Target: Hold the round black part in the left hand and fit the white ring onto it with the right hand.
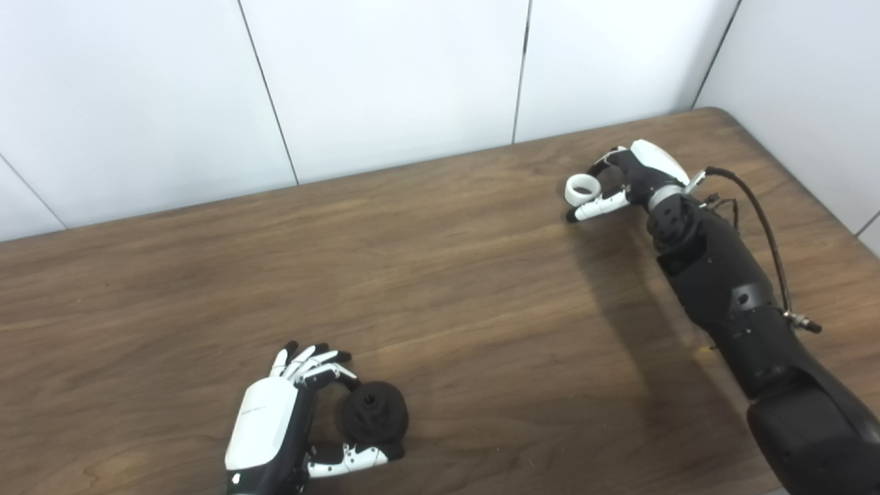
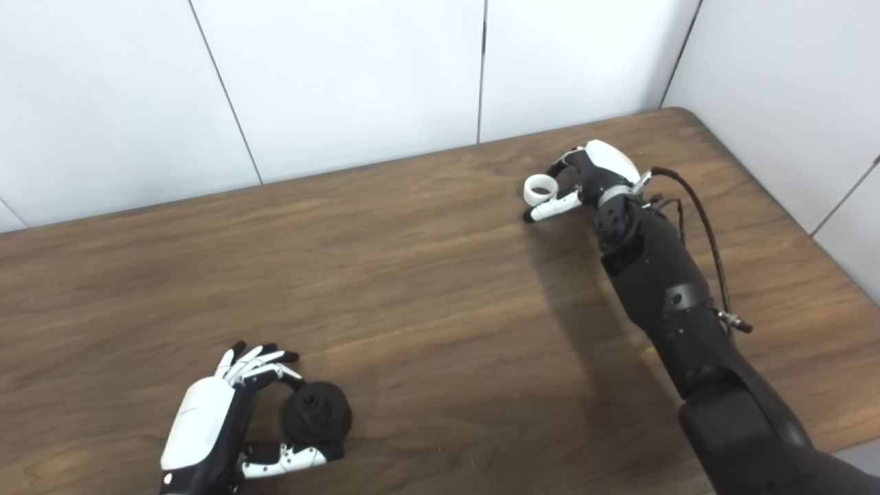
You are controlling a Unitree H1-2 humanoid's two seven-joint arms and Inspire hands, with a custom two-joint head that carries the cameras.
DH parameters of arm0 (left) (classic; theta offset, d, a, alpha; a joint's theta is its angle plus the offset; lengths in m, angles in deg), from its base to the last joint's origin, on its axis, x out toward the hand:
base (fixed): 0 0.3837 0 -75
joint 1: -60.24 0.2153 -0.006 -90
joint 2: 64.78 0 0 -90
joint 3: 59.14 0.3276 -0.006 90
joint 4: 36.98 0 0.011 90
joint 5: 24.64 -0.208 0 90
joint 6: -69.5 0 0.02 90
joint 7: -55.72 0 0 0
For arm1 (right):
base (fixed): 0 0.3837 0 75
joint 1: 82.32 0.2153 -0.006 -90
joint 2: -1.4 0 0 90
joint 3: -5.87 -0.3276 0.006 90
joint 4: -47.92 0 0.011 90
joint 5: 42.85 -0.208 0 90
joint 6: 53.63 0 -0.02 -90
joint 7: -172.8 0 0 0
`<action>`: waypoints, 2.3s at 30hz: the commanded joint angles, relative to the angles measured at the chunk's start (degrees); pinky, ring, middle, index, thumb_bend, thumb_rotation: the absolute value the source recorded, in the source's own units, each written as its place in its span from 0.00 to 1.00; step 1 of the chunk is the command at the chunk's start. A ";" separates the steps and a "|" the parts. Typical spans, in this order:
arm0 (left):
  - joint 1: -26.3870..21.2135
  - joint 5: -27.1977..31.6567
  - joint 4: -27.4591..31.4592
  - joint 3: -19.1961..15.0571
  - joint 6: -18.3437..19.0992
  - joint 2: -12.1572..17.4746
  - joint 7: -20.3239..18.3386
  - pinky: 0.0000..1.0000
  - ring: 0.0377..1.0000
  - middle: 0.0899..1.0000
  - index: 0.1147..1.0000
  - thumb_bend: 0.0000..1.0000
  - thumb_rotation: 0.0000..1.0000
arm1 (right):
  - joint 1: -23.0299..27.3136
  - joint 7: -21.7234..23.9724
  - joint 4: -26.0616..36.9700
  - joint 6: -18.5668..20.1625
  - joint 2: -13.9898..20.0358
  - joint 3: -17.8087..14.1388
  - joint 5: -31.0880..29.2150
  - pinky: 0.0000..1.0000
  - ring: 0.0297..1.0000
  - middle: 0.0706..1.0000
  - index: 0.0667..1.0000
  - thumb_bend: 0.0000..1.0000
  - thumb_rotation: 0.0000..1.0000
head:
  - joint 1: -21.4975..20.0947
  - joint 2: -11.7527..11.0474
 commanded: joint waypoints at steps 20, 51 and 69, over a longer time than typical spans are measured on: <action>1.52 -1.31 2.41 0.62 2.29 -0.31 -3.57 1.00 0.87 0.76 0.42 0.52 0.05 | 1.06 -9.29 0.00 -3.64 1.98 1.58 -1.74 1.00 0.99 0.84 0.45 0.52 0.13 | 0.39 0.67; 0.63 -4.52 1.64 2.78 3.99 -3.27 -3.76 1.00 0.88 0.76 0.42 0.52 0.05 | -4.63 5.25 29.75 -0.82 4.32 5.90 -4.48 1.00 0.97 0.85 0.45 0.52 0.14 | 5.97 0.85; -0.79 -7.37 1.34 5.88 7.54 -6.68 -3.85 1.00 0.89 0.77 0.42 0.52 0.05 | -12.80 27.94 59.80 0.10 -3.07 7.94 -1.44 1.00 0.97 0.82 0.45 0.52 0.14 | 15.87 4.36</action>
